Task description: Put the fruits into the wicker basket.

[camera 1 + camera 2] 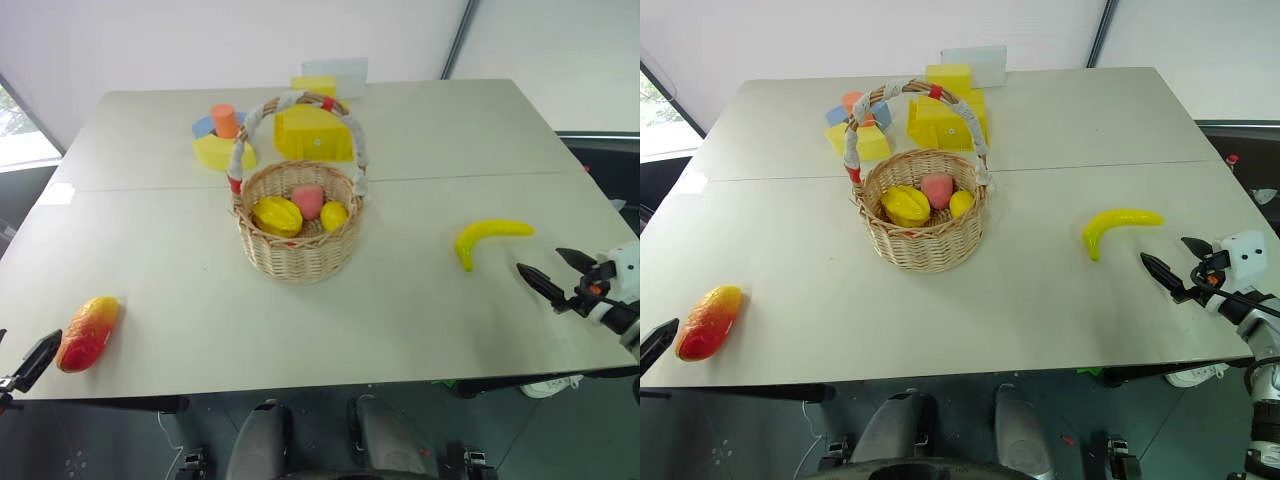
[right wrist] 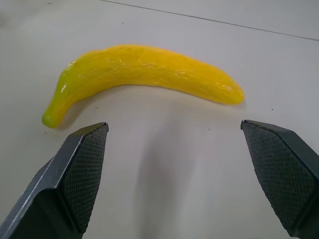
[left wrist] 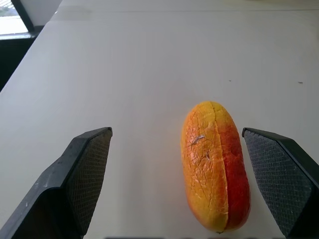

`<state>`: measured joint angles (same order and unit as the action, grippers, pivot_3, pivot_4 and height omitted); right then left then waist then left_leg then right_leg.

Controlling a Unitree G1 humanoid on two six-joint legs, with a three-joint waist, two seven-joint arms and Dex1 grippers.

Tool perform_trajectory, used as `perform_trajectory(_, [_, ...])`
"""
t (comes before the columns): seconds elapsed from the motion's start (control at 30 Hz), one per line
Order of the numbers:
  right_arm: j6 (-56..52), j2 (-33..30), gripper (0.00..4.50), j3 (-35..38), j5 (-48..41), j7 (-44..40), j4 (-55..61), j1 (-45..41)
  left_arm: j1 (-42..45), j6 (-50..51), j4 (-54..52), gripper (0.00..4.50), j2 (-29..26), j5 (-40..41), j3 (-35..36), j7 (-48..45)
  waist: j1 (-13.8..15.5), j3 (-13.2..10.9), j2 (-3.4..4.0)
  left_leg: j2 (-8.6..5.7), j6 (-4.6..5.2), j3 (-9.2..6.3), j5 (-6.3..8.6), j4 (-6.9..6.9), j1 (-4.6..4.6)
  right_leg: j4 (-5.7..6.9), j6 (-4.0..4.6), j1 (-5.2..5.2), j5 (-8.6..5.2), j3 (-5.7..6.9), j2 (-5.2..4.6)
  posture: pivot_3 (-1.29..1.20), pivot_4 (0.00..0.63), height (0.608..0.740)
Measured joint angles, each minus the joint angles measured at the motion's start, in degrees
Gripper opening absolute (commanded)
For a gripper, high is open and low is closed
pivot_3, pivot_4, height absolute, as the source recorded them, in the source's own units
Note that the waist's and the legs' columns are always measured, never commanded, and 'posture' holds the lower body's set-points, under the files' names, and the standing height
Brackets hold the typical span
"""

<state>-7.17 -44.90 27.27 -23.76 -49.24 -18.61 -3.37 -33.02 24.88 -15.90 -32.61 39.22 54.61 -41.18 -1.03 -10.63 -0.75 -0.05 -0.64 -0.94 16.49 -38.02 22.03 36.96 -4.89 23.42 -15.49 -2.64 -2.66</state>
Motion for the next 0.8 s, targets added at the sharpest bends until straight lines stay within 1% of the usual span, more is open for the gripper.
perform_trajectory(0.33, [0.0,0.0,4.44,0.0,0.0,0.1,0.5,0.1,0.7,2.0,0.0,4.5,-1.4,0.2,-1.4,0.0,0.0,0.0,0.0,0.0,0.0,0.0,0.0,0.0,-0.01,0.01,0.0,0.0,0.0,0.0,0.0,0.0,0.15,0.74])
perform_trajectory(0.43, [0.0,0.1,4.44,-0.1,0.0,0.2,0.9,0.0,1.2,3.6,-1.2,4.5,-2.8,0.3,-1.9,0.2,0.0,0.0,-0.01,0.0,0.0,0.0,0.0,0.0,-0.01,0.02,0.0,0.0,0.0,0.0,0.0,0.0,0.15,0.74])
perform_trajectory(0.57, [-0.5,0.2,4.44,-1.3,0.0,0.0,3.1,-1.8,2.7,7.2,-6.4,4.5,-6.7,1.9,-2.0,0.8,0.0,0.0,0.0,0.0,0.0,0.0,0.0,0.0,-0.02,0.04,-0.01,-0.01,0.01,-0.01,-0.01,0.0,0.15,0.74])
perform_trajectory(0.67, [-1.7,0.2,4.44,-2.4,-0.2,-0.6,6.6,-2.6,4.4,11.1,-10.2,4.5,-10.7,4.1,-2.1,1.3,0.0,0.0,0.01,0.01,0.0,-0.05,0.0,0.01,-0.04,0.1,-0.03,-0.01,0.02,0.01,0.0,0.0,0.15,0.74])
perform_trajectory(0.8, [-4.6,0.0,4.44,-3.1,-1.1,-1.8,12.0,-2.2,5.1,18.3,-11.2,4.5,-16.2,5.5,-2.5,1.6,0.0,0.0,0.03,0.01,0.01,-0.07,0.01,0.03,-0.03,0.11,-0.05,0.0,0.03,0.04,0.0,0.0,0.15,0.74])
